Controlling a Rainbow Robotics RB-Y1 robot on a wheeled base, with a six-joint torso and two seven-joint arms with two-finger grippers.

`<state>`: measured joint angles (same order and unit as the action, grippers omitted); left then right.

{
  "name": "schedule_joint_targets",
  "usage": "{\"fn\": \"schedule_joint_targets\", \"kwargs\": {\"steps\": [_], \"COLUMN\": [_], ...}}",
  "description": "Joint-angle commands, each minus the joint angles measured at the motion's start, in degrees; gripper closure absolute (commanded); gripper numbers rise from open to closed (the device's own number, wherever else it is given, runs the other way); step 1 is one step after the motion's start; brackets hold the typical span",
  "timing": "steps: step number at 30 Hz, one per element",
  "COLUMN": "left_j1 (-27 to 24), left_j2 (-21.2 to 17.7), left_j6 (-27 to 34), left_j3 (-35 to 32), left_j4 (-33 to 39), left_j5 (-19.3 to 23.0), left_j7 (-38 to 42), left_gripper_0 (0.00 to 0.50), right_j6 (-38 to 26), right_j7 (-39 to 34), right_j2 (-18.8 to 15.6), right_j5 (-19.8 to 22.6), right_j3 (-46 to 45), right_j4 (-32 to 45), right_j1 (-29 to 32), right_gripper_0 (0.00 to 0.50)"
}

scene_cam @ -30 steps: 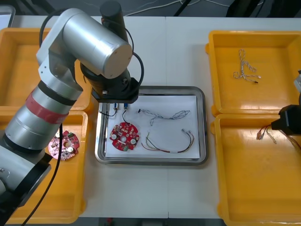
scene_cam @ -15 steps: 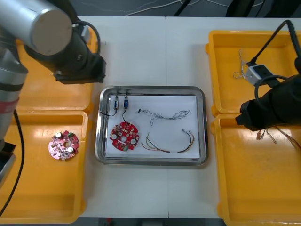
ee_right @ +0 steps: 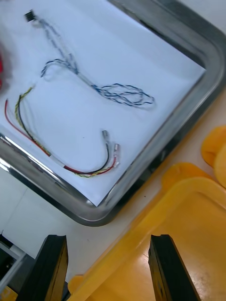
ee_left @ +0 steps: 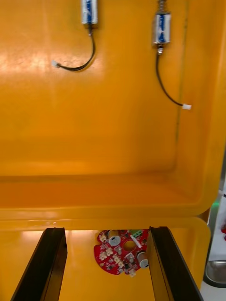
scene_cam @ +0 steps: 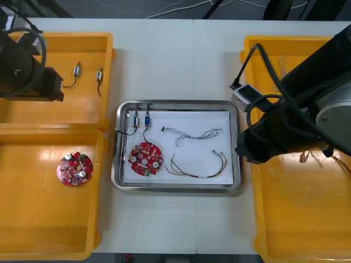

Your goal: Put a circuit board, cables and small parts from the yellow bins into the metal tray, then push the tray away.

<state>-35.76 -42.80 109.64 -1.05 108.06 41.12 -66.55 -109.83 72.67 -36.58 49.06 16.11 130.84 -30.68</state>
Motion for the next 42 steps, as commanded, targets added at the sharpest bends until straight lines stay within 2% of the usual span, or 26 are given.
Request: {"fn": "schedule_joint_targets", "kwargs": {"steps": [1, 6, 12, 16, 24, 35, 42], "left_j1": [3.7, 7.2, 10.3, 11.3, 12.7, 13.5, 13.5], "left_j2": [-4.7, -6.2, -7.3, -7.4, -7.3, -6.6, -5.3], "left_j6": [0.4, 0.4, 0.4, 0.4, 0.4, 0.4, 0.4], "left_j3": [-5.3, -9.6, -12.6, -13.4, -13.9, -13.9, -14.0], "left_j4": [2.6, 2.6, 2.6, 2.6, 2.9, 6.0, 7.2], "left_j5": [2.1, 2.3, 2.6, 2.9, 3.7, 5.7, 4.3], "left_j7": [-2.6, -6.3, -7.1, -8.2, -14.1, -13.6, -13.0], "left_gripper_0": [0.0, 0.0, 0.0, 0.0, 0.0, 0.0, 0.0], "right_j6": [-0.2, -0.2, -0.2, 1.6, 6.3, 11.7, 15.4], "right_j7": [2.8, 4.1, 6.1, 10.5, 15.0, 16.1, 16.2], "right_j2": [2.3, 3.5, 4.9, 5.7, 7.6, 10.9, 11.4], "right_j5": [-2.3, -4.7, -7.3, -9.3, -13.5, -17.8, -20.6], "right_j3": [7.2, 14.7, 22.3, 26.5, 34.4, 44.3, 50.3], "right_j4": [2.0, 1.8, 0.8, -0.9, -5.0, -10.8, -12.5], "right_j1": [-4.0, -6.3, -8.9, -10.3, -12.9, -16.3, -17.7], "right_gripper_0": [0.0, 0.0, 0.0, 0.0, 0.0, 0.0, 0.0]}}
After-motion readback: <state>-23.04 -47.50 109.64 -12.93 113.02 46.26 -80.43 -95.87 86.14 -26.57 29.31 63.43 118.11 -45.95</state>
